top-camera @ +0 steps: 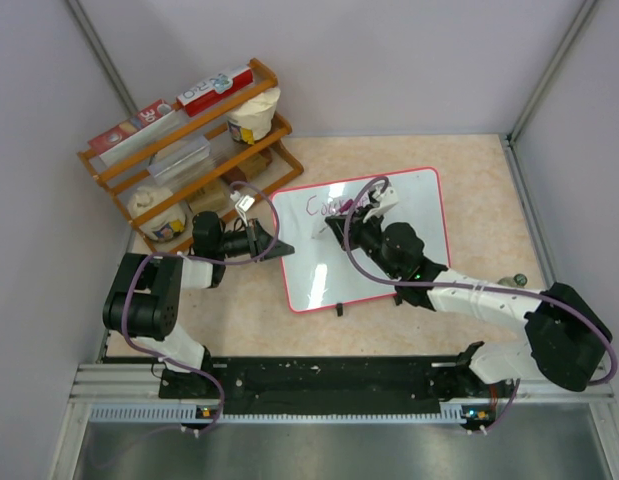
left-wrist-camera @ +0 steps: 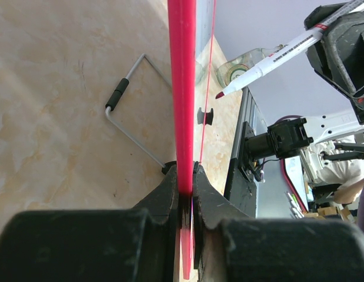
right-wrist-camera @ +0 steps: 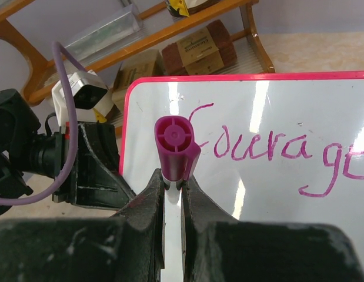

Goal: Write a sentence on the whiteboard
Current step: Write with the whiteboard marker on the whiteboard.

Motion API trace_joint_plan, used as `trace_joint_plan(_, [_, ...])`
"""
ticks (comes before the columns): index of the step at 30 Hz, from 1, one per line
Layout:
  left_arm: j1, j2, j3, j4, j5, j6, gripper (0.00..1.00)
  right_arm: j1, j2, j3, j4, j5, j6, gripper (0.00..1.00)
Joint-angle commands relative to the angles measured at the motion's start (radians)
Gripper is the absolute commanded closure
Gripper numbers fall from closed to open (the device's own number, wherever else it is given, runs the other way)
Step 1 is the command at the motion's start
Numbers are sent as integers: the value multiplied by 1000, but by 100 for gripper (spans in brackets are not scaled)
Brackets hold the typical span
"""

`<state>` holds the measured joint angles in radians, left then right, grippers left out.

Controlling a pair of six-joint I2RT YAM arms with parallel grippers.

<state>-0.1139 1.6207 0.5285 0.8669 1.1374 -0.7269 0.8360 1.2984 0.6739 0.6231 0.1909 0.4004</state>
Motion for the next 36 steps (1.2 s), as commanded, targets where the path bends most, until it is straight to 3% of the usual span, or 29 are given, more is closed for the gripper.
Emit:
trace_joint_plan(1, [0,11,14,46,-59,53,100,17,12,55,46,56,-11,100])
trace_joint_plan(36, [0,21,13,70,-54,38,100,17,91,82,-45,4,15,100])
